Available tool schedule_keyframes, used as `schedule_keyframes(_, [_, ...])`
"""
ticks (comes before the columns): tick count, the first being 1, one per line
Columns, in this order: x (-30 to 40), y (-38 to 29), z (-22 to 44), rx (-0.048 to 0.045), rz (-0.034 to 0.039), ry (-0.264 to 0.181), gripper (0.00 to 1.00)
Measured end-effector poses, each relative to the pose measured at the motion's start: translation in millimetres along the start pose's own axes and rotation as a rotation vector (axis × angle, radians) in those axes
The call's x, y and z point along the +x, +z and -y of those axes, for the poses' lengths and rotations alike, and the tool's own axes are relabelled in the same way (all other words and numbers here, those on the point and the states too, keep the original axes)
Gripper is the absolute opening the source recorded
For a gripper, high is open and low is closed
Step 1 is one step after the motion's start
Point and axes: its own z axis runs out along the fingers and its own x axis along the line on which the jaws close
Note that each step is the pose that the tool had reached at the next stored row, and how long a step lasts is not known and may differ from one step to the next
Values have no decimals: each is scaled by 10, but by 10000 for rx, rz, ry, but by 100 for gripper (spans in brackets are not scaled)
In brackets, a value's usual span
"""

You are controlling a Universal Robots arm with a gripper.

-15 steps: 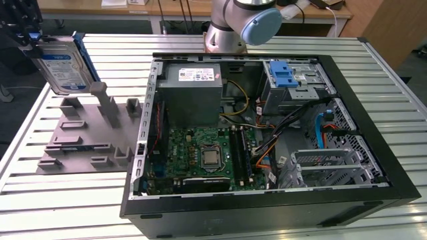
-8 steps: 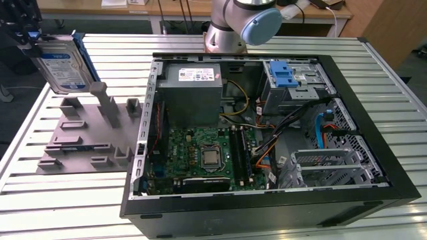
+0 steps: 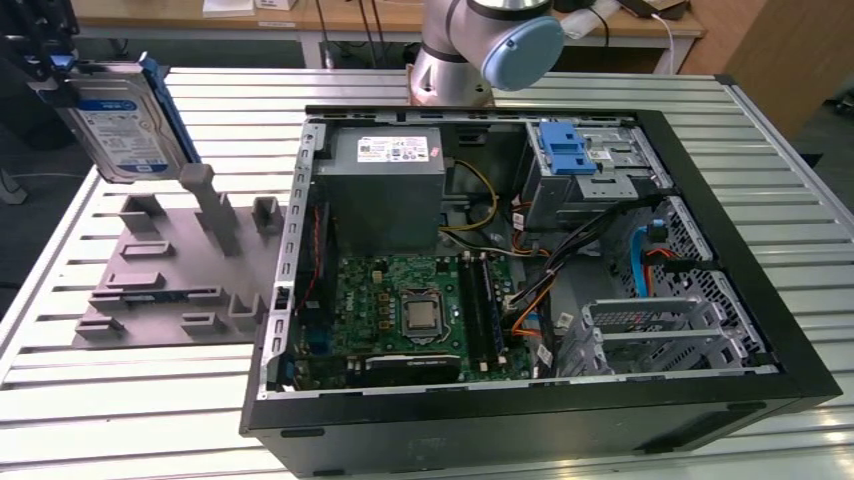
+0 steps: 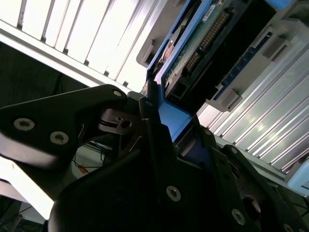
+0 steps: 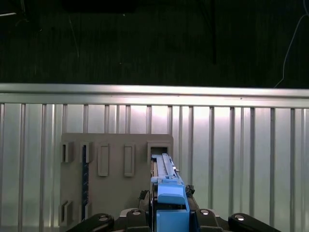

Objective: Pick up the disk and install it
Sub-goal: 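Pick up the disk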

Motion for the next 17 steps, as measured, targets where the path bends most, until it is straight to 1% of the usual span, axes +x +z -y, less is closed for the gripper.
schedule_keyframes(17, [-4, -160, -1, 0, 1, 0, 36])
